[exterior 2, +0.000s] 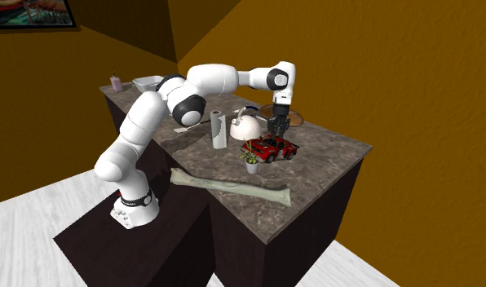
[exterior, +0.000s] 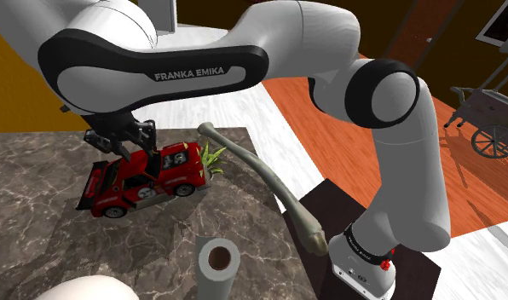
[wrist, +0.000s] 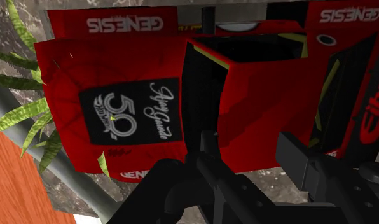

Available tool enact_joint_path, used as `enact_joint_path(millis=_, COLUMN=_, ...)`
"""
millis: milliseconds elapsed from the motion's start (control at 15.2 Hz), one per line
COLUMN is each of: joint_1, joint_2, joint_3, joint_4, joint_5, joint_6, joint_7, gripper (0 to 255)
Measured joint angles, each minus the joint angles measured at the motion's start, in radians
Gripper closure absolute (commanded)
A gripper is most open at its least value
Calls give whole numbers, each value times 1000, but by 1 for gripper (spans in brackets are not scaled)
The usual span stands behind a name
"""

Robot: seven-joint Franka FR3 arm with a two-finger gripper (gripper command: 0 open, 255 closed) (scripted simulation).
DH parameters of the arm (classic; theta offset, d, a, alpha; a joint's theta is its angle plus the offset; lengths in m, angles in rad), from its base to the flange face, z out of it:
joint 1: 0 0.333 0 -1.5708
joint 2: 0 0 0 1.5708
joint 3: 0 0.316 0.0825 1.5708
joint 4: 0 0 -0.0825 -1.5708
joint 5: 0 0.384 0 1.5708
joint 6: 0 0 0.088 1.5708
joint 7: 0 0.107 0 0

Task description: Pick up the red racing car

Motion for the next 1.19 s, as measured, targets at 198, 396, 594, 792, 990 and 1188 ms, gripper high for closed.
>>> enact_joint_path(millis=198, joint_1=6, joint_2=6, joint_3=-1, joint_4=15, joint_5=-1, joint_6=-10, joint_7=-3, gripper=255)
enact_joint_path(millis=396, joint_1=16, joint_2=7, joint_3=-1, joint_4=50, joint_5=0, joint_6=-41, joint_7=-12, gripper=255)
enact_joint_path(millis=594, joint_1=31, joint_2=12, joint_3=-4, joint_4=99, joint_5=-2, joint_6=-81, joint_7=-25, gripper=255)
enact_joint_path(millis=792, joint_1=64, joint_2=36, joint_3=-12, joint_4=192, joint_5=-13, joint_6=-142, joint_7=-44, gripper=255)
enact_joint_path(millis=990, joint_1=78, joint_2=39, joint_3=-15, joint_4=237, joint_5=-16, joint_6=-178, joint_7=-56, gripper=255)
enact_joint_path(millis=1188, joint_1=105, joint_2=53, joint_3=-21, joint_4=305, joint_5=-24, joint_6=-224, joint_7=-70, gripper=255)
